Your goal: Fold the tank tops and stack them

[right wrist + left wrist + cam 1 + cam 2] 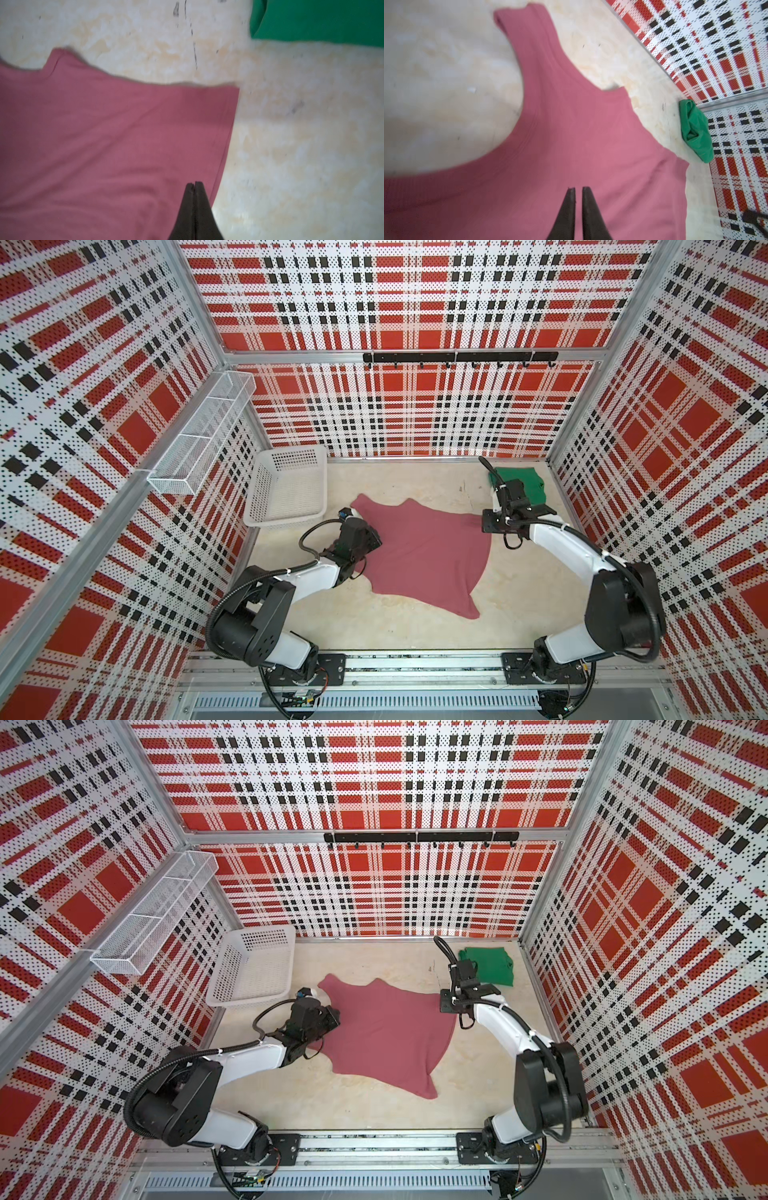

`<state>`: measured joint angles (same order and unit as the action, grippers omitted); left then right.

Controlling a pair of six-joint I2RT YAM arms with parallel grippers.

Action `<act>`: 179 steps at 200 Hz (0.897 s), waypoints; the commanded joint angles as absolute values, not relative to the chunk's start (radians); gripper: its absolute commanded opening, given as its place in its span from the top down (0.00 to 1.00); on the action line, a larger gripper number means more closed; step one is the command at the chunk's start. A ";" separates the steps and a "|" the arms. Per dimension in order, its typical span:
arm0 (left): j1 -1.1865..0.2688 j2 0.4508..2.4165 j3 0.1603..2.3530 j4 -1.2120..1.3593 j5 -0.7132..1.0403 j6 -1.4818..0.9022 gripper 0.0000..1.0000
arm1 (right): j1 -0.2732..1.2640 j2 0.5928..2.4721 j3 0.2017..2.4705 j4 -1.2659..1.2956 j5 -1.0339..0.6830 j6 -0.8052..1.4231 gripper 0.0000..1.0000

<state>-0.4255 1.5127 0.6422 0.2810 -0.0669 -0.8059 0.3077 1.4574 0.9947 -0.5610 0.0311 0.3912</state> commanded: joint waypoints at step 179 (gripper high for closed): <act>-0.213 1.676 0.496 0.455 0.043 -0.799 0.89 | 0.242 1.713 1.076 -0.601 0.087 0.255 0.86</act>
